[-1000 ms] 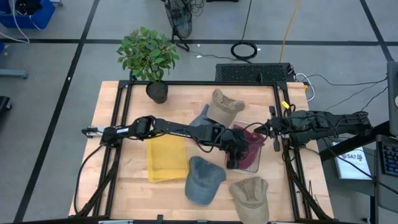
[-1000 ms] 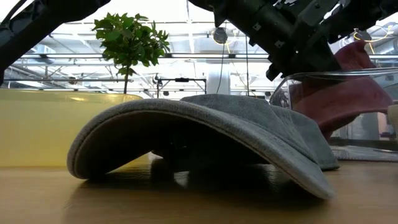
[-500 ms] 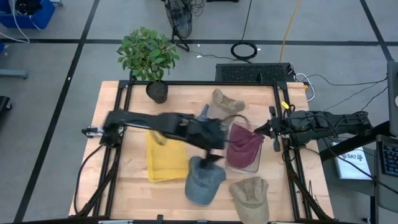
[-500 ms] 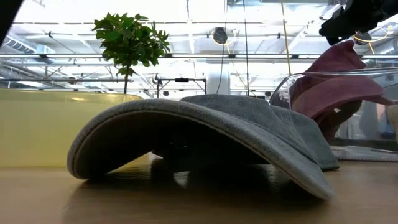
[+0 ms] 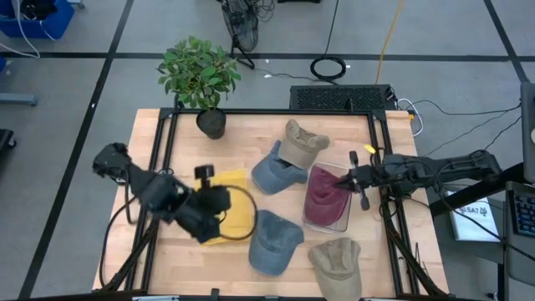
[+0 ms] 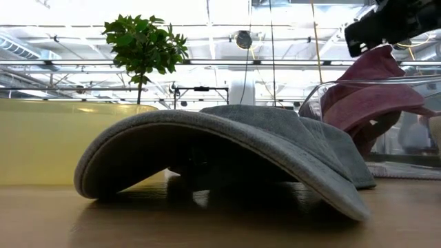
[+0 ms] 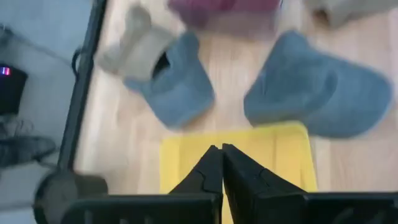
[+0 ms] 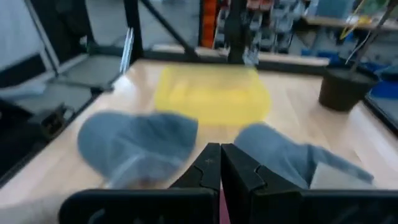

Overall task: Pick and place caps into container
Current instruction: Put the red cap into the transparent container, then put the bottom blue cap into the yellow container

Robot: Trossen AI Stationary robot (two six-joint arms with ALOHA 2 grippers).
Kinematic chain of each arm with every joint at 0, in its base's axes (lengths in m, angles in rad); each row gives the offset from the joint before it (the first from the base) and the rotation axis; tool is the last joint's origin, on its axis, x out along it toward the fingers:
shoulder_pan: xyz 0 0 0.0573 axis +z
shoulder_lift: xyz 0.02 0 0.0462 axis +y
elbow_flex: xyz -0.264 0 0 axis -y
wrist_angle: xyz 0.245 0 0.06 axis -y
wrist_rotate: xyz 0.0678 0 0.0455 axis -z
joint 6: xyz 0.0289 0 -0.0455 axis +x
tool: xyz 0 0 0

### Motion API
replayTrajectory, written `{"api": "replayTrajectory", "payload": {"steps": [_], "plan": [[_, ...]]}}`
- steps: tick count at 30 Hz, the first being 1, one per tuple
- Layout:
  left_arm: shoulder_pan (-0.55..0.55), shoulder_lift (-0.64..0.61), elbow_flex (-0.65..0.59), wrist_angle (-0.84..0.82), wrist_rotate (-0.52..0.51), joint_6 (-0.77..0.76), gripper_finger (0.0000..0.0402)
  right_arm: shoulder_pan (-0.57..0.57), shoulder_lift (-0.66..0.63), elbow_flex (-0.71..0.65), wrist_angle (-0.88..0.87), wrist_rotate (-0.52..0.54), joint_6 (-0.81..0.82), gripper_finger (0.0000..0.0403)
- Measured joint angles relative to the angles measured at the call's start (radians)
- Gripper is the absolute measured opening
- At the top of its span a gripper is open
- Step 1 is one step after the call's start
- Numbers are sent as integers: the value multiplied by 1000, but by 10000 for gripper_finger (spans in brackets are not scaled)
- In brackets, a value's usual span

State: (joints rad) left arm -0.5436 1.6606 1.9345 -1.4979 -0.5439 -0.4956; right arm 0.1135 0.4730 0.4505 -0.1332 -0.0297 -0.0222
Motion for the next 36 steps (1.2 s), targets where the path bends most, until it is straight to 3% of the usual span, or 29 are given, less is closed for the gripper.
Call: {"api": "replayTrajectory", "payload": {"steps": [6,13,24,31,36], "plan": [[-128,-23,-327,134,-38,-222,6,27,53,-122,179,121,10,0],[-190,-11,-544,186,-33,-428,4,93,66,-217,339,138,52,0],[-150,-22,-696,382,159,-409,3,160,58,-218,447,134,-79,0],[-149,-22,-783,404,222,-496,3,240,62,-218,552,72,-259,0],[-152,-22,-818,422,263,-545,7,279,63,-218,572,111,-273,0]]}}
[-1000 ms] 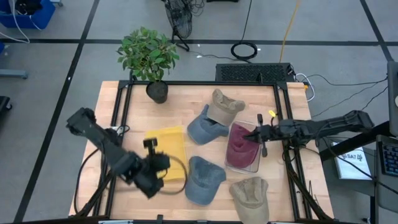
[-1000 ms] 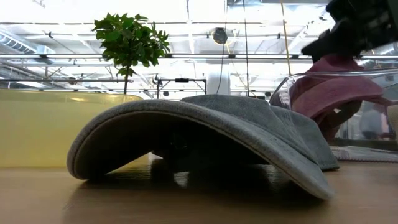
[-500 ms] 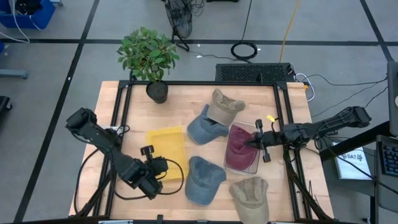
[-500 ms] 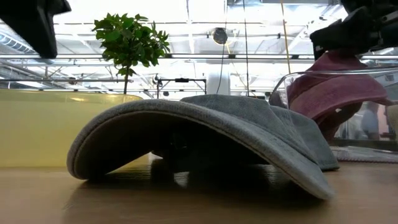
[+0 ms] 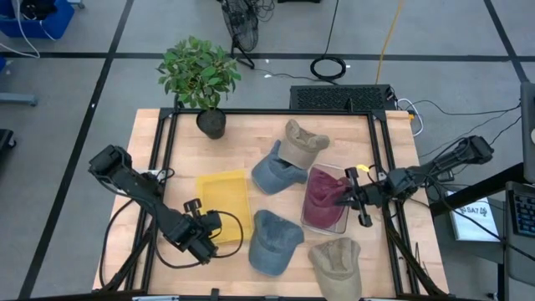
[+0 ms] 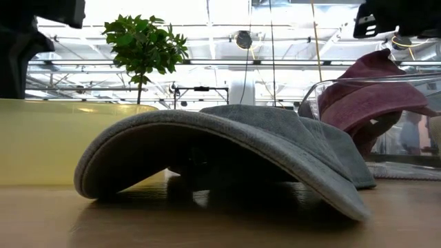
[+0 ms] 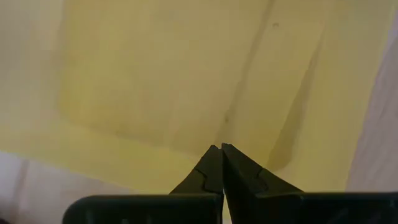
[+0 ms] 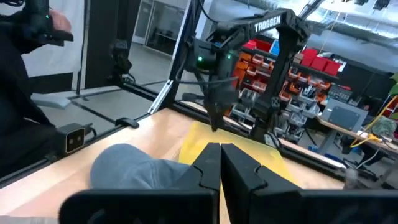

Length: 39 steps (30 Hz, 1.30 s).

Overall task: Pick and place caps into container
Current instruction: Put the bottom blue cap into the yellow container

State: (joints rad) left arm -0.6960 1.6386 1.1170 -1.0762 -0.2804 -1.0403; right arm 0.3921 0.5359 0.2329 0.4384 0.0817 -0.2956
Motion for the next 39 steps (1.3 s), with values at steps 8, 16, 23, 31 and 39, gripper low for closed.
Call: {"api": "replayTrajectory", "payload": {"steps": [8,16,23,31,39], "plan": [[0,0,-70,30,17,-58,5,22,3,0,6,0,-1,0],[0,0,-107,20,39,-82,4,22,3,0,-1,0,3,0],[0,0,-107,-16,41,-105,7,22,3,0,-1,0,17,0],[0,0,-95,-54,28,-63,14,22,4,0,-3,0,21,0],[13,0,59,-111,8,106,9,22,20,1,-2,2,26,0]]}}
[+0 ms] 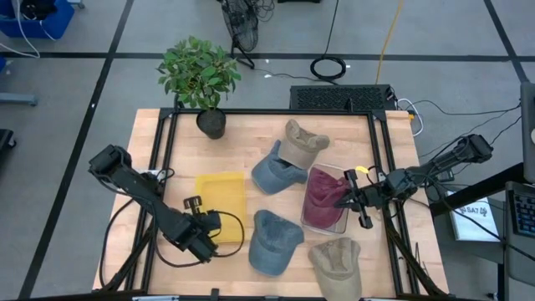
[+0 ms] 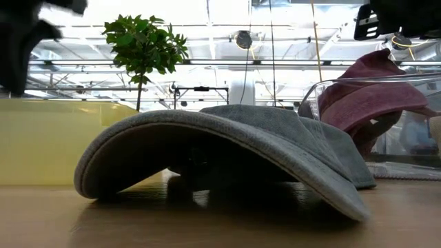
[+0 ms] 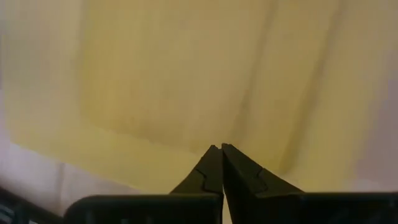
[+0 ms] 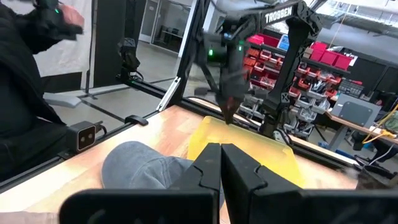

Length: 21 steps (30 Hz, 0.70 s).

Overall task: Pick and place caps into container
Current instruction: Put the bottom blue cap into the yellow container

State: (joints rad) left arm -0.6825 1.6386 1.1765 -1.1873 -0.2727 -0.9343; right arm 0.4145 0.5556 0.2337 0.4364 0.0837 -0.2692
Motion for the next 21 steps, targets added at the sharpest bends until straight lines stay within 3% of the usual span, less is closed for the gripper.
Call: {"api": "replayTrajectory", "payload": {"steps": [7,11,18,21], "plan": [[49,-1,188,111,-171,155,11,0,0,0,9,2,-1,0],[121,-2,235,243,-86,312,5,0,0,0,9,2,-1,0],[229,46,243,442,-63,628,33,0,0,0,9,2,-13,0],[295,113,243,484,28,725,35,0,0,0,9,2,-16,0]]}}
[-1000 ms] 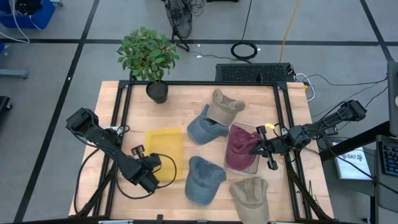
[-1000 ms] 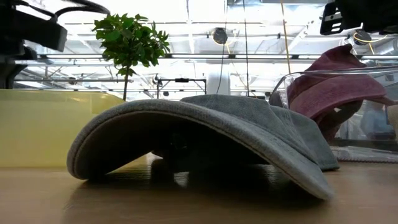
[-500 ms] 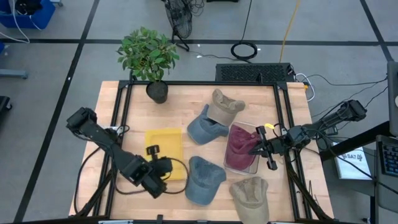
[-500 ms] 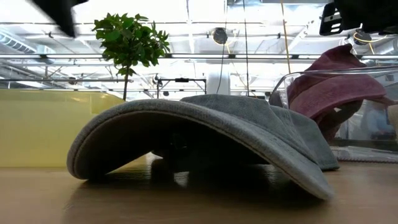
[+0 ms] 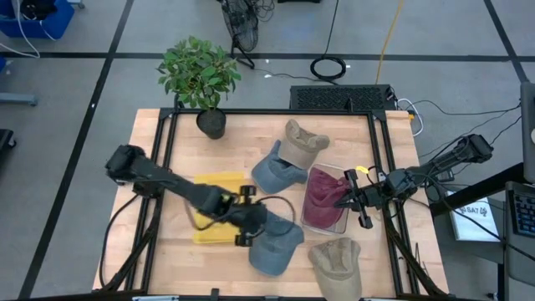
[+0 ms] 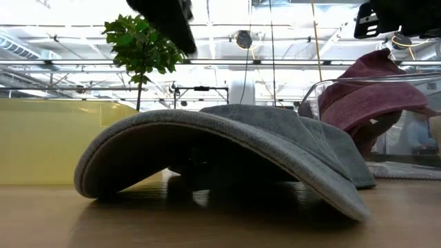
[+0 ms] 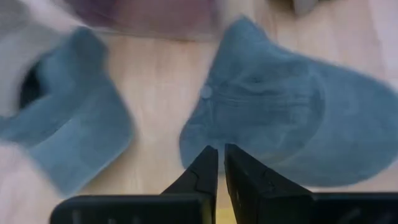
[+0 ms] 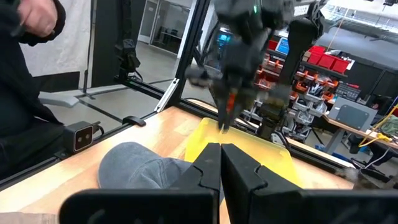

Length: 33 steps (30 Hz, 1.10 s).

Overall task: Pick and place caps into container
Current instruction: Put the bottom blue cap into the yellow container

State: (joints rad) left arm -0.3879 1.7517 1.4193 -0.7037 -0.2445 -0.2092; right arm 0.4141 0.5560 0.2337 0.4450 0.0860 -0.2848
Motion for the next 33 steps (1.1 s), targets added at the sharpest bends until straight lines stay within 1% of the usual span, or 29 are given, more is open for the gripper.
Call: {"api": "replayTrajectory", "payload": {"steps": [2,4,8,12,14,17,21,23,26,33], "plan": [[21,55,-1,32,93,77,37,0,0,0,0,0,3,0],[22,111,4,79,158,149,45,0,0,0,-4,0,8,0],[0,203,65,57,165,249,84,0,1,0,-4,-2,7,0],[-13,235,125,64,162,314,145,0,7,0,-6,-3,13,0],[-13,235,147,65,161,314,177,0,14,0,-4,-3,31,0],[-7,235,166,61,173,255,220,0,21,0,-3,-3,51,0],[-4,235,158,70,217,188,260,0,35,0,-1,-4,63,0],[-5,235,138,73,222,180,270,0,41,0,0,-4,64,0],[-6,237,117,74,226,176,274,0,50,0,6,-4,64,0],[-9,246,61,160,226,174,271,0,56,0,34,-4,62,0]]}}
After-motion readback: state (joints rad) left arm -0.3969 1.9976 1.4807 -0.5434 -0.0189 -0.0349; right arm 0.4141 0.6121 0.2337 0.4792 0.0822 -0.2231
